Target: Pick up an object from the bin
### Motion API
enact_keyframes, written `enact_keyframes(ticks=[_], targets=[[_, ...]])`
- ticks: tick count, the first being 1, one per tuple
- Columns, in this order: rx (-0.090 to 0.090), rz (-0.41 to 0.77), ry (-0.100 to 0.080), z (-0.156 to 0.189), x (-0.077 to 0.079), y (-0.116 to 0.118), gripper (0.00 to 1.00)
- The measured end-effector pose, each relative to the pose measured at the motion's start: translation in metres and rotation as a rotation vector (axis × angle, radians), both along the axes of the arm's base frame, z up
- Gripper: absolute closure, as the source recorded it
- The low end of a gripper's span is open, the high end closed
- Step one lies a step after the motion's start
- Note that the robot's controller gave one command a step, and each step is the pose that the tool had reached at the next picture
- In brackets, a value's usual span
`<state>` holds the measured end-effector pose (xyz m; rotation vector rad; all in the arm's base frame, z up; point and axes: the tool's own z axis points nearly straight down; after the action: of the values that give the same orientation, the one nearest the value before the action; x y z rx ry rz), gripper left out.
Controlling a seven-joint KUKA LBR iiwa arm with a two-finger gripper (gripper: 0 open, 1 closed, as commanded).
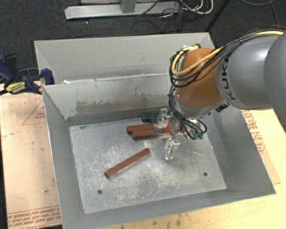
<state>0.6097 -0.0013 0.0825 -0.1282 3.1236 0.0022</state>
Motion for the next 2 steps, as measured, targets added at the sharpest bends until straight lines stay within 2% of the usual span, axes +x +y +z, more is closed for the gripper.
enact_keyframes(ticks=[1, 2], targets=[[0.002, -0.002, -0.035, 0.0029, 0.0069, 0.0007, 1.00], [-0.001, 0.001, 0.008, -0.0005, -0.0015, -0.0005, 0.00]])
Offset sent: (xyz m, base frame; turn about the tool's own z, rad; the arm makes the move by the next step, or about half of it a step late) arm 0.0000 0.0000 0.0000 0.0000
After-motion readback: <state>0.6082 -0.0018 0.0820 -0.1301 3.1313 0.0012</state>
